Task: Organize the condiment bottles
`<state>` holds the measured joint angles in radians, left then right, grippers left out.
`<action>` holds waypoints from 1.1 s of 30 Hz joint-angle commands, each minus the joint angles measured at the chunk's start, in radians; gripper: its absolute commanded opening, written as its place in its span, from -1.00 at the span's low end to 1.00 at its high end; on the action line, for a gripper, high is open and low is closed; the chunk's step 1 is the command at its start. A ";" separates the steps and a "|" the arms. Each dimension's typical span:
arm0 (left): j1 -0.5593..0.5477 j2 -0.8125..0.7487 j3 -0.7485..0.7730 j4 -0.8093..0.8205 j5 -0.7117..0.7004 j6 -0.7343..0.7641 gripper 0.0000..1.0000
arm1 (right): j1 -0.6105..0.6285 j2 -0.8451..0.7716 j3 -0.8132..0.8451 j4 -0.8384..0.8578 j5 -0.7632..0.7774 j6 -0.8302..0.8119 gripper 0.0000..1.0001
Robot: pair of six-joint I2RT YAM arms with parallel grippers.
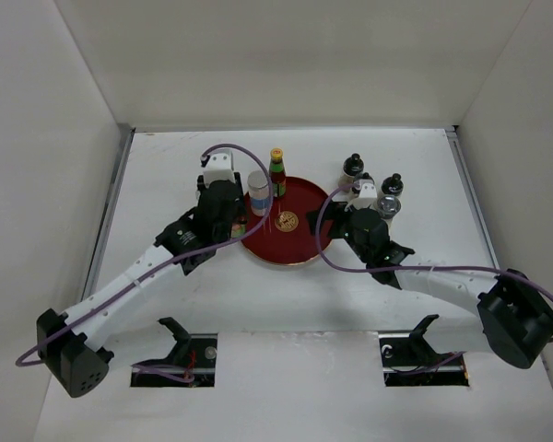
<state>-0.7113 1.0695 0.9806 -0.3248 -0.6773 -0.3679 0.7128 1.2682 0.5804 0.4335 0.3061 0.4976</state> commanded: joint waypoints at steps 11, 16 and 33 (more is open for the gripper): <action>-0.007 0.214 0.115 0.316 0.018 0.053 -0.72 | -0.005 -0.029 0.007 0.034 0.008 0.006 1.00; 0.014 0.262 0.093 0.342 0.047 0.037 -0.72 | -0.005 -0.033 0.002 0.040 0.005 0.009 1.00; 0.040 0.196 -0.046 0.354 0.071 -0.012 0.42 | -0.006 -0.023 0.006 0.037 0.004 0.009 1.00</action>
<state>-0.6743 1.3388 0.9413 -0.0341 -0.6071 -0.3676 0.7128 1.2579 0.5804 0.4335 0.3061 0.4980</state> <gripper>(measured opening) 0.684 0.998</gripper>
